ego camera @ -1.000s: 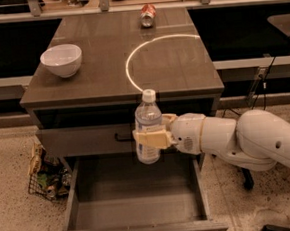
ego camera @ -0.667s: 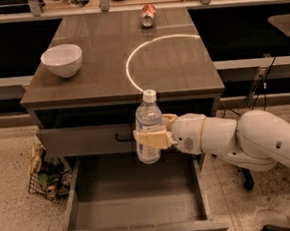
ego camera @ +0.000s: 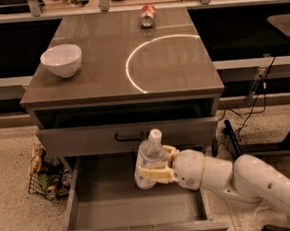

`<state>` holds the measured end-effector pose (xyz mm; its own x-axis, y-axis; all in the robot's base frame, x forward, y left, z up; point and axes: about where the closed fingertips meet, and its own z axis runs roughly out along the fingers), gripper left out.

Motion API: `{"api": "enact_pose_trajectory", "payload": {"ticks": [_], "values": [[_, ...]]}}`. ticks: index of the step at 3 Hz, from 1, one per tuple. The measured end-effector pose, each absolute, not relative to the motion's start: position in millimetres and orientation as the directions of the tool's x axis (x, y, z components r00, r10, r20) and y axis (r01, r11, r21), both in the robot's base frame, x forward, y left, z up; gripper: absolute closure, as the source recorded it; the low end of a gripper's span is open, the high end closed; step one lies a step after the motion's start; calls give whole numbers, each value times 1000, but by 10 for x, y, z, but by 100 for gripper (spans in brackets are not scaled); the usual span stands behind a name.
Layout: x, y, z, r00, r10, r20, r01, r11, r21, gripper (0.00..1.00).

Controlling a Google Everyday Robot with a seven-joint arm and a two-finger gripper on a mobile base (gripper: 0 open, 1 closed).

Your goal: Place blue plastic bottle into middle drawer

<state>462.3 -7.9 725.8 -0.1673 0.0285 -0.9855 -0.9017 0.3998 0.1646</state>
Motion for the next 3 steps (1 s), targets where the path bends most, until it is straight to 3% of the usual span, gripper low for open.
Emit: {"api": "enact_pose_trajectory", "payload": {"ticks": [1, 3], "values": [[4515, -14, 6815, -133, 74, -988, -927, 344, 151, 100], [4683, 420, 5998, -109, 8, -994, -948, 300, 107, 100]]}}
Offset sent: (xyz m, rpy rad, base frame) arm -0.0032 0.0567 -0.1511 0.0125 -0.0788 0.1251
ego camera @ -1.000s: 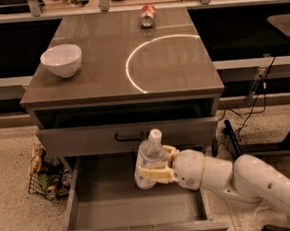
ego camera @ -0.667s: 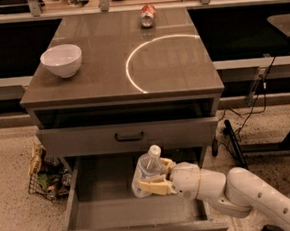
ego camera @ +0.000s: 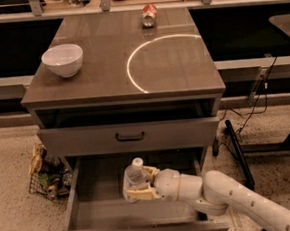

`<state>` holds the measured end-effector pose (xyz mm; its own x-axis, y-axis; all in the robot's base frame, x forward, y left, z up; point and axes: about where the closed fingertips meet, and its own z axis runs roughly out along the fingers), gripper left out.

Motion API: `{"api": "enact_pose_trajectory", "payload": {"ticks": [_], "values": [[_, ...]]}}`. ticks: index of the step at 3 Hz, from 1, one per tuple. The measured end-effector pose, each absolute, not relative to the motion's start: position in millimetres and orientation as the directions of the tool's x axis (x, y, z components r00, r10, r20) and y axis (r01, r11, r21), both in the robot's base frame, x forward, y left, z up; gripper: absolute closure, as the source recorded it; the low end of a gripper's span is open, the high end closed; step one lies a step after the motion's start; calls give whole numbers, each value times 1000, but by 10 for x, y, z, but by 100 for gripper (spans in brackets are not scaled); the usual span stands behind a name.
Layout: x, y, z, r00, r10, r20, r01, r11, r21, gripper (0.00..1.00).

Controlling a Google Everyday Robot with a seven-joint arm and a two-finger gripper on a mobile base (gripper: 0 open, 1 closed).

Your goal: Place blue plastic bottle into middle drawer

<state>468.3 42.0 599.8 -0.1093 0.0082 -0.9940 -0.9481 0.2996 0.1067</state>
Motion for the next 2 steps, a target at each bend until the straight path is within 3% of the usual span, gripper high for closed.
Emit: {"api": "enact_pose_trajectory", "payload": {"ticks": [2], "values": [[4963, 925, 5618, -99, -48, -994, -960, 268, 82, 100]]}}
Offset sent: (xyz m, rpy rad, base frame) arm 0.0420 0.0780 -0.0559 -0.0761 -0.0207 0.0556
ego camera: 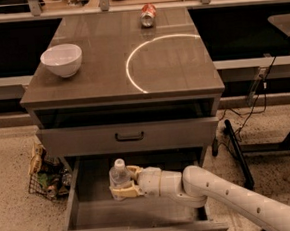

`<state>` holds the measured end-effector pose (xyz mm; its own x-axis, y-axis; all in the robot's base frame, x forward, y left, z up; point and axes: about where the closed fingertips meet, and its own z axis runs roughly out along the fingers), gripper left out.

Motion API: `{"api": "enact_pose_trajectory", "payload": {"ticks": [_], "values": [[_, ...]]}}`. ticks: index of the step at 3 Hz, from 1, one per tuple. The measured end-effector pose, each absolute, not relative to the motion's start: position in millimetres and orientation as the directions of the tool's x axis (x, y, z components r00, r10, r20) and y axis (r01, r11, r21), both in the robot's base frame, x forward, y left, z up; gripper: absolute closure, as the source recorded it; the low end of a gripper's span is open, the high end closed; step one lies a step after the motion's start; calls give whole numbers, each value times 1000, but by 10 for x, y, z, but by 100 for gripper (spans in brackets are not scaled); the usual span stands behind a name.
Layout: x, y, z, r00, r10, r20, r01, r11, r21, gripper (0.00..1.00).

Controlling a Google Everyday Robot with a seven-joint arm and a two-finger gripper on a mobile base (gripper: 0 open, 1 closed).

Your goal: Place blue plastic bottle into middle drawer

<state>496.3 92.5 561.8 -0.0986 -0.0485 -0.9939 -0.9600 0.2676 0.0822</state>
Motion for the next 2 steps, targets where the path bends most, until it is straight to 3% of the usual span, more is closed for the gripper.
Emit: {"api": "enact_pose_trajectory", "payload": {"ticks": [2], "values": [[4999, 1403, 5331, -37, -94, -995, -981, 192, 18, 100]]}}
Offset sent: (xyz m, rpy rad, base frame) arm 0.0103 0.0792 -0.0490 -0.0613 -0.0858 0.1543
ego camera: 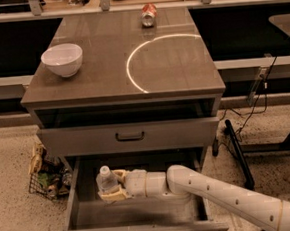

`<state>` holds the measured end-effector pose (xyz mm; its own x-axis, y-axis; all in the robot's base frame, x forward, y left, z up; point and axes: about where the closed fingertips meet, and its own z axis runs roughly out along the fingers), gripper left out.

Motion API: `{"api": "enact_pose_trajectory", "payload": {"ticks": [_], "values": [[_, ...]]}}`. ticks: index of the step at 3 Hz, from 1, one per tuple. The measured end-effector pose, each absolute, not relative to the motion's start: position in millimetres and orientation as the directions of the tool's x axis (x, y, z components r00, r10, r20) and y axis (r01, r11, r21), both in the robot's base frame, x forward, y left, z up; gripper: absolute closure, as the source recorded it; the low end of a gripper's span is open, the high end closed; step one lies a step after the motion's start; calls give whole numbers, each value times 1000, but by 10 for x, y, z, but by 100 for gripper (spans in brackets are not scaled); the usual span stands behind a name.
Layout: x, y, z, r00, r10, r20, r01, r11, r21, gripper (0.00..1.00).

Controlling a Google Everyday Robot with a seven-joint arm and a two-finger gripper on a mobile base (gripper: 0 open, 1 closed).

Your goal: Place blue plastic bottle into middle drawer

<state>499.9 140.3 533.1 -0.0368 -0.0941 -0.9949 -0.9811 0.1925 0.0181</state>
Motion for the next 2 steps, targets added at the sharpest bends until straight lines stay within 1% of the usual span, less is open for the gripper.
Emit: {"api": "enact_pose_trajectory", "payload": {"ticks": [1, 2], "values": [[4975, 1599, 5102, -24, -119, -993, -986, 166, 4, 100], [4923, 1678, 4810, -46, -151, -987, -986, 165, 21, 100]]}}
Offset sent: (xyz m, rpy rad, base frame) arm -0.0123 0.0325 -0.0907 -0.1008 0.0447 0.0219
